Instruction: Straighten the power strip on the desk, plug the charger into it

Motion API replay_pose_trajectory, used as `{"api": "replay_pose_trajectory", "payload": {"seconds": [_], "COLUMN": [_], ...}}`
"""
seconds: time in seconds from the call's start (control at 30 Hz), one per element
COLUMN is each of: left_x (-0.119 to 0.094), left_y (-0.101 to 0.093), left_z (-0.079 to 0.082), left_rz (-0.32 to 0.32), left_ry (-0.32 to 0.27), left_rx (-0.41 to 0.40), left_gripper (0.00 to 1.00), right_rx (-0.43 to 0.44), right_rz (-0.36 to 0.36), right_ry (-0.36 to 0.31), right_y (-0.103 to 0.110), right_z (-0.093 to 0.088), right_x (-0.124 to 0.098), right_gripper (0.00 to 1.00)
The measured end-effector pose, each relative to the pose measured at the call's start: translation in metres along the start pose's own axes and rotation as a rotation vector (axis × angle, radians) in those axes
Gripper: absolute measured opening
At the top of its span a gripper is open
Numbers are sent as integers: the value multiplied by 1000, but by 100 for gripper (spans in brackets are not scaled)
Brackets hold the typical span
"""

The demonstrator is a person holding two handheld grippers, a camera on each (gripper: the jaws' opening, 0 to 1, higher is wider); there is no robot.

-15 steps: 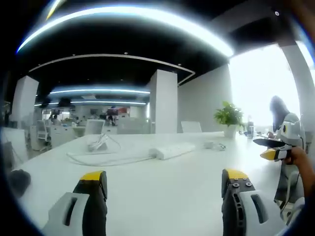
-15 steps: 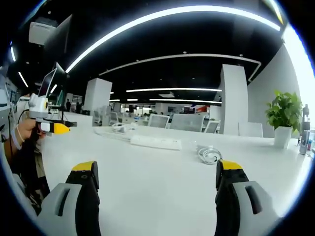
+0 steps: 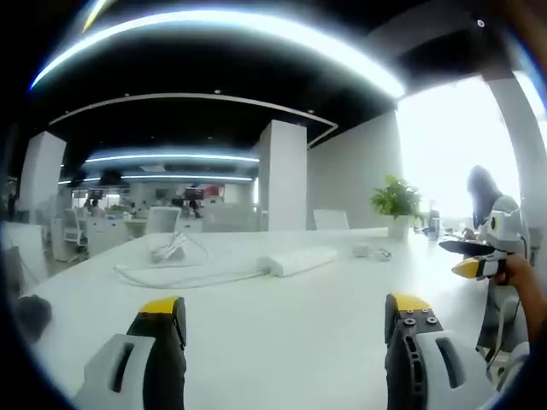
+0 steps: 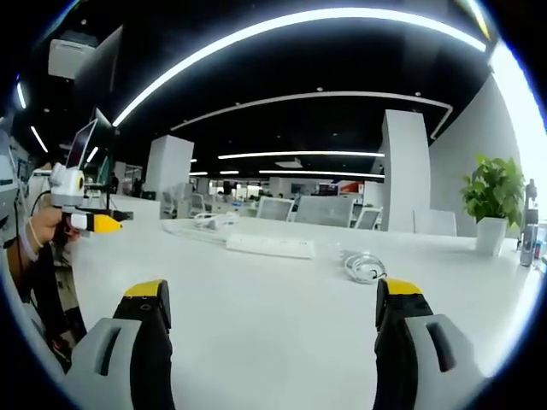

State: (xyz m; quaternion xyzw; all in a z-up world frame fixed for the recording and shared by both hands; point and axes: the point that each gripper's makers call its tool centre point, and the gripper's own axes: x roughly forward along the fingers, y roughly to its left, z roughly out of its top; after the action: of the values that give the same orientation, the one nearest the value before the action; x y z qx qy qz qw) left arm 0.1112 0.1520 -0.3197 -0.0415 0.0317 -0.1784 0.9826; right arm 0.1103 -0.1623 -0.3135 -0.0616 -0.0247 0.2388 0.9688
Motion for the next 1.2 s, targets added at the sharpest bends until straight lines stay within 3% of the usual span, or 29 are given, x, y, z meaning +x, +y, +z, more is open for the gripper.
{"api": "replay_pose_trajectory", "payload": {"seconds": [0.5, 0.93, 1.07, 1.2], "left_x": [-1, -1, 1, 4], "left_y": [7, 17, 19, 19], "left_z": [11, 40, 58, 71], "left_rz": [1, 19, 21, 4], "left_ry": [-13, -111, -152, -153], "left_rx": [31, -8, -22, -17], "left_gripper": [99, 99, 99, 99], "right_rx": [2, 8, 10, 18], "right_rz": [0, 7, 12, 12], "right_ry": [-1, -11, -12, -19], "right_y": [0, 0, 1, 1], "right_z": [-2, 0, -1, 0], "right_x": [-2, 2, 4, 4], "right_gripper": [100, 100, 100, 100]}}
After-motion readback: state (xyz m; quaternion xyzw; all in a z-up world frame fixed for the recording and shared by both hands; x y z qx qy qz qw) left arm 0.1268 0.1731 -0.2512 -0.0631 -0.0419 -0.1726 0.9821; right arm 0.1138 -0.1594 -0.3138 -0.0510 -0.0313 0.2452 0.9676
